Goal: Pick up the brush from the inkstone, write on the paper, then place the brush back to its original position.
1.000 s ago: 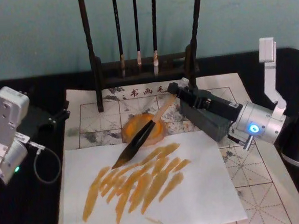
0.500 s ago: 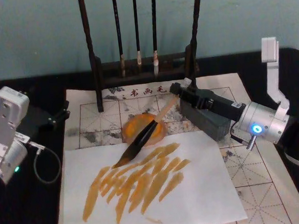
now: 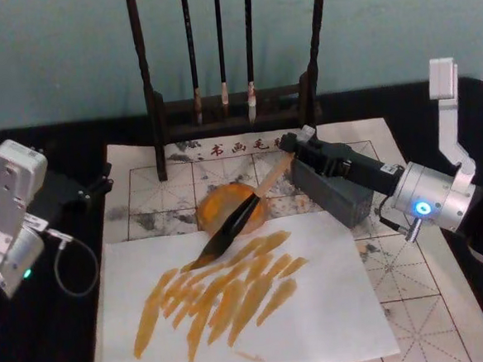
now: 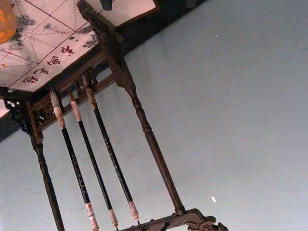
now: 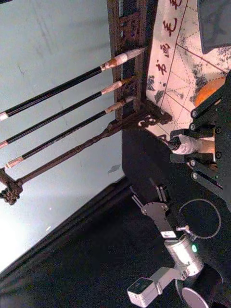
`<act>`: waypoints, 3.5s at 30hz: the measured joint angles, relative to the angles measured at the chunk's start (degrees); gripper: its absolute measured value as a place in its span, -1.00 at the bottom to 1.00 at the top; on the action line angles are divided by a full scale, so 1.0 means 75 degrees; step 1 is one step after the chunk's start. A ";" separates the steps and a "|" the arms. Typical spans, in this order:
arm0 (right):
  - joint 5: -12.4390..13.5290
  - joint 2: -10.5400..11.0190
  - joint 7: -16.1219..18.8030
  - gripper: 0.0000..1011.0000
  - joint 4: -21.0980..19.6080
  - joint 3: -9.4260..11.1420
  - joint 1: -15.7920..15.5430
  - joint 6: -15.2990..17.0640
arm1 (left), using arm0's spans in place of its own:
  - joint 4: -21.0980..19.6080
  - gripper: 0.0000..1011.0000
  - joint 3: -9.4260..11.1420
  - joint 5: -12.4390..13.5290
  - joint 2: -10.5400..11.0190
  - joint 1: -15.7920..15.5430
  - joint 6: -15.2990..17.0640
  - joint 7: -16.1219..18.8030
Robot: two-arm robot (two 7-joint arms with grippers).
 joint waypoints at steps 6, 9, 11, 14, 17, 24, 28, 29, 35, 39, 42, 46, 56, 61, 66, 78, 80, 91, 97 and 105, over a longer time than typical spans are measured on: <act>-0.0047 0.0074 0.0023 -0.64 -0.0061 0.0028 -0.0022 -0.0012 | 0.0000 0.98 0.0000 0.0000 0.0000 0.0000 0.0000 0.0000; -0.0066 0.0099 0.0027 -0.64 -0.0085 0.0039 -0.0032 -0.0018 | 0.0000 0.98 0.0000 0.0000 0.0000 0.0000 0.0000 0.0000; -0.0076 0.0124 0.0029 -0.64 -0.0107 0.0054 -0.0041 -0.0024 | 0.0000 0.98 0.0000 0.0000 -0.0001 0.0000 0.0000 0.0000; -0.0087 0.0152 0.0032 -0.64 -0.0128 0.0082 -0.0058 -0.0037 | 0.0000 0.98 0.0000 0.0000 0.0000 0.0000 0.0000 0.0000; -0.0089 0.0180 0.0032 -0.64 -0.0154 0.0111 -0.0072 -0.0041 | 0.0000 0.98 0.0000 0.0000 0.0000 0.0000 0.0000 0.0000; -0.0086 0.0255 0.0020 -0.64 -0.0236 0.0188 -0.0118 -0.0046 | 0.0000 0.98 0.0000 0.0000 -0.0001 0.0000 0.0000 0.0000; -0.0080 0.0292 0.0002 -0.64 -0.0279 0.0215 -0.0140 -0.0049 | 0.0000 0.98 0.0000 0.0000 0.0000 0.0000 0.0000 0.0000; -0.0079 0.0299 -0.0005 -0.64 -0.0291 0.0219 -0.0145 -0.0050 | 0.0000 0.98 0.0000 0.0000 0.0000 0.0000 0.0000 0.0000; -0.0049 0.0319 -0.0016 -0.64 -0.0335 0.0238 -0.0157 -0.0039 | 0.0000 0.98 0.0000 0.0000 -0.0001 0.0000 0.0000 0.0000; 0.0051 0.0331 -0.0004 -0.64 -0.0382 0.0265 -0.0169 0.0019 | 0.0000 0.98 0.0000 0.0000 0.0000 0.0000 0.0000 0.0000; 0.0170 0.0332 -0.0005 -0.64 -0.0426 0.0305 -0.0187 0.0066 | 0.0000 0.98 0.0000 0.0000 0.0000 0.0000 0.0000 0.0000; 0.0419 0.0300 -0.0089 -0.64 -0.0479 0.0407 -0.0226 0.0119 | 0.0000 0.98 0.0000 0.0000 0.0000 0.0000 0.0000 0.0000; 0.0669 0.0251 -0.0256 -0.64 -0.0467 0.0431 -0.0220 0.0129 | 0.0000 0.98 0.0000 0.0000 0.0000 0.0000 0.0000 0.0000; 0.0742 0.0239 -0.0311 -0.64 -0.0433 0.0423 -0.0211 0.0114 | 0.0000 0.98 0.0000 0.0000 0.0000 0.0000 0.0000 0.0000; 0.0861 0.0179 -0.0402 -0.64 -0.0363 0.0444 -0.0214 0.0087 | 0.0000 0.98 0.0000 0.0000 0.0000 0.0000 0.0000 0.0000; 0.0934 -0.0163 -0.0820 -0.64 0.0089 0.0561 -0.0129 -0.0148 | 0.0000 0.98 0.0000 0.0000 -0.0001 0.0000 0.0000 0.0000; 0.0947 -0.0220 -0.0879 -0.64 0.0147 0.0590 -0.0121 -0.0171 | 0.0000 0.98 0.0000 0.0000 0.0000 0.0000 0.0000 0.0000; 0.0979 -0.0480 -0.1231 -0.64 0.0370 0.0739 -0.0127 -0.0245 | 0.0000 0.98 0.0000 0.0000 0.0000 0.0000 0.0000 0.0000; 0.0970 -0.0547 -0.1317 -0.64 0.0449 0.0802 -0.0139 -0.0223 | 0.0000 0.98 0.0000 0.0000 0.0000 0.0000 0.0000 0.0000; 0.1094 -0.0597 -0.1397 -0.64 0.0542 0.0860 -0.0141 -0.0037 | 0.0000 0.98 0.0000 0.0000 0.0000 0.0000 0.0000 0.0000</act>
